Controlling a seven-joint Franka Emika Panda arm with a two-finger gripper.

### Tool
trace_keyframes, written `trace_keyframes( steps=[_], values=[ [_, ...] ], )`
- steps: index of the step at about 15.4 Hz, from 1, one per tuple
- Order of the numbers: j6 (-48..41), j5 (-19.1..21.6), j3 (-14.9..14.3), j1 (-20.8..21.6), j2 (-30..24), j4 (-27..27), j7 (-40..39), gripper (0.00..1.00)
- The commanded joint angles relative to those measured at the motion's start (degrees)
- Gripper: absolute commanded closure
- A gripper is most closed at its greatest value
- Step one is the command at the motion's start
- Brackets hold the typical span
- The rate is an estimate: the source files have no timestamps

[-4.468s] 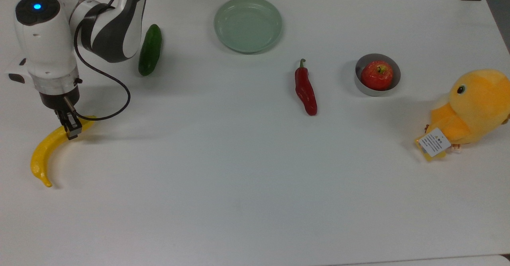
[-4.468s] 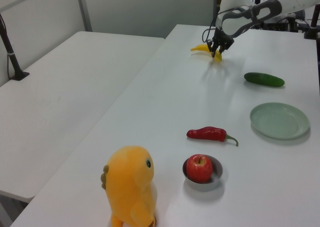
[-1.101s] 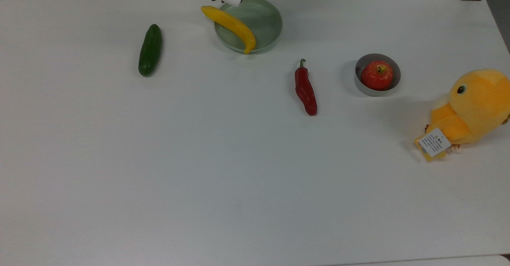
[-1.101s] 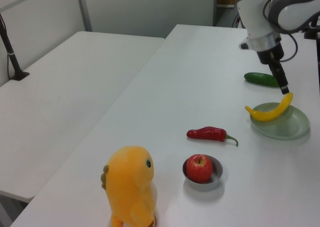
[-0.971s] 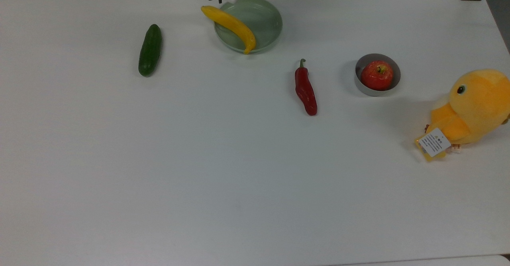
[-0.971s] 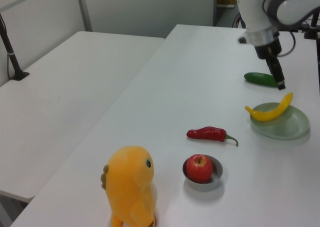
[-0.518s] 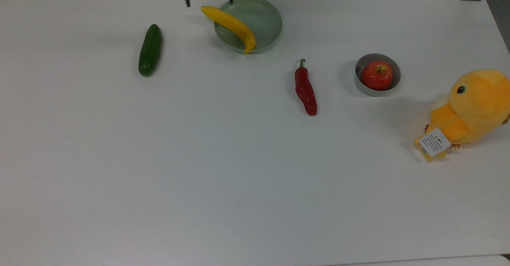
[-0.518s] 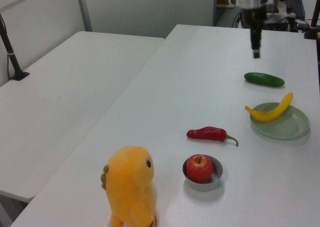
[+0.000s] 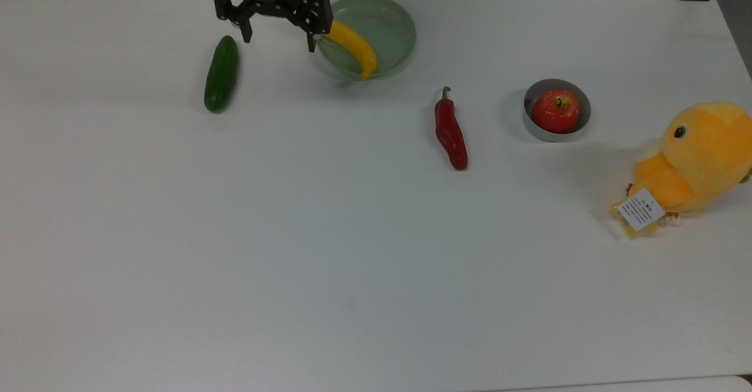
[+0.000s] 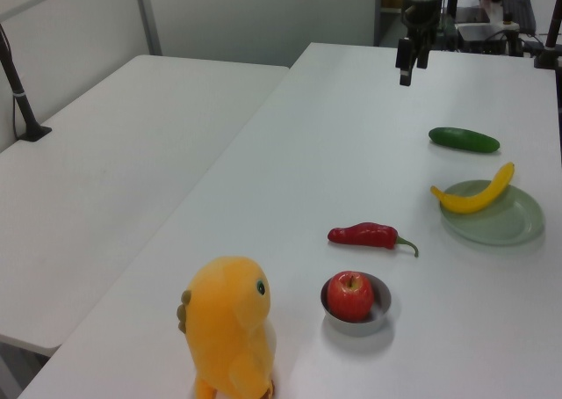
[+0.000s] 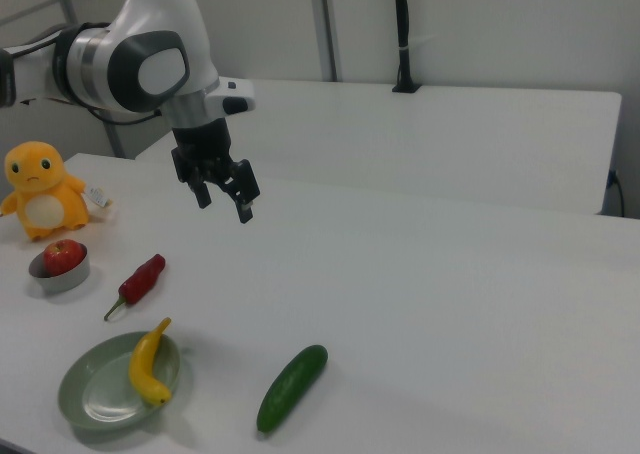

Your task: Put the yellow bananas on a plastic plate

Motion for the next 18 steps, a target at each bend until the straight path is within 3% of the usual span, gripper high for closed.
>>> trace_keyframes(
  steps=[1, 4, 18],
  values=[
    [1.3, 0.6, -3.7, 3.7, 0.0, 0.7, 2.8, 0.0],
    [1.6, 0.6, -4.7, 5.2, -0.1, 0.7, 2.9, 0.0],
    [-0.9, 0.6, -4.2, 6.6, -3.2, -2.3, 1.9, 0.0]
  ],
)
